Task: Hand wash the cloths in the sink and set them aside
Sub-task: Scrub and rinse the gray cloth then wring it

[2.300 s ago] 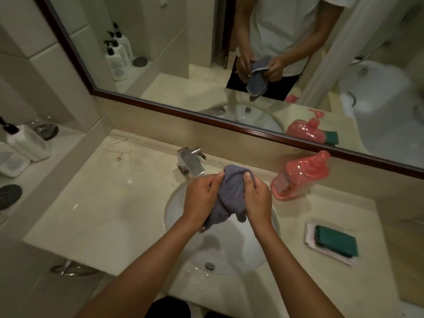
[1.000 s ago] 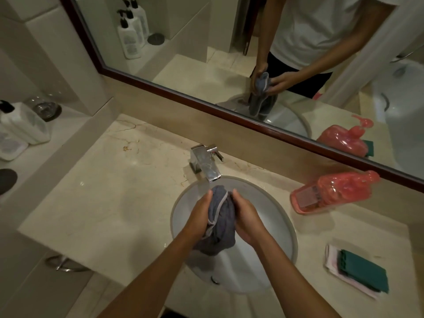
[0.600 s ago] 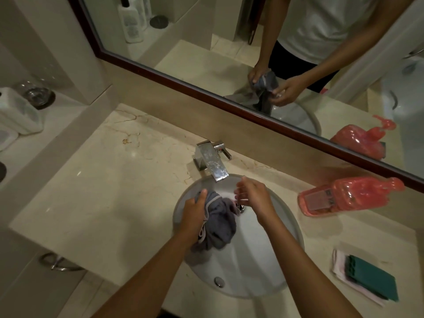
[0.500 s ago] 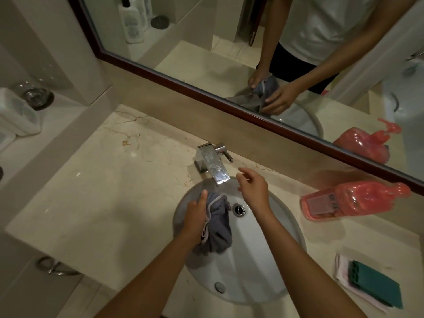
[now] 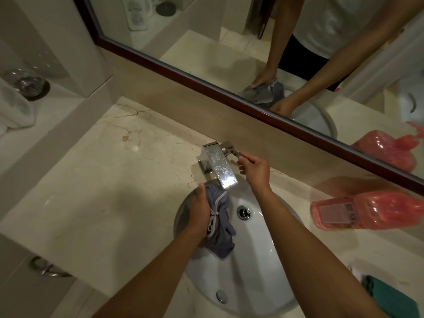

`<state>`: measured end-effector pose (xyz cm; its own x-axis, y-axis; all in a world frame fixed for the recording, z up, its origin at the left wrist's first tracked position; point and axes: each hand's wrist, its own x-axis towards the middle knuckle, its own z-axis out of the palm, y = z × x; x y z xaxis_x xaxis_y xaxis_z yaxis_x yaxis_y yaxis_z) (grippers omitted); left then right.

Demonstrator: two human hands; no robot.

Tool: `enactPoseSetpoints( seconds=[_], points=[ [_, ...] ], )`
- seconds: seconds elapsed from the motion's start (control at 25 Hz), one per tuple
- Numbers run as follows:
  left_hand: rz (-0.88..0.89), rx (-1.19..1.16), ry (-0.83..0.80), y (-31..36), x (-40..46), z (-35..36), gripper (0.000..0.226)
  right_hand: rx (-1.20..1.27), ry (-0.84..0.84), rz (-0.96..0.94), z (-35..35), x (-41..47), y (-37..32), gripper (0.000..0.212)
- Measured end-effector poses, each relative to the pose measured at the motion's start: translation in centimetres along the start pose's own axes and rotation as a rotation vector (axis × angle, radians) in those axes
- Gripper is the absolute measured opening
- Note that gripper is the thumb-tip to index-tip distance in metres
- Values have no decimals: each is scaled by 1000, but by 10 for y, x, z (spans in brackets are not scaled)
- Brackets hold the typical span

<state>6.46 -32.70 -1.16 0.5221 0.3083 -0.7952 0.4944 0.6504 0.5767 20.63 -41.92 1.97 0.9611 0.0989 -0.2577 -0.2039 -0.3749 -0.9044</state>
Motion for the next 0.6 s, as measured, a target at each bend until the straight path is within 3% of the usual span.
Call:
enactPoseSetpoints(
  seconds=[0.36,0.48,0.6],
  points=[
    [-7,-39,-26,-12,7,-3,76,140,-29,210,-1,-46,21,38],
    [-11,-57,-69,-18,6,-4,74,263,-185,494,5,-92,58,51],
    [-41,-104,-86,-19,1,-4,76,664,-302,807,13,-119,88,72]
  ],
)
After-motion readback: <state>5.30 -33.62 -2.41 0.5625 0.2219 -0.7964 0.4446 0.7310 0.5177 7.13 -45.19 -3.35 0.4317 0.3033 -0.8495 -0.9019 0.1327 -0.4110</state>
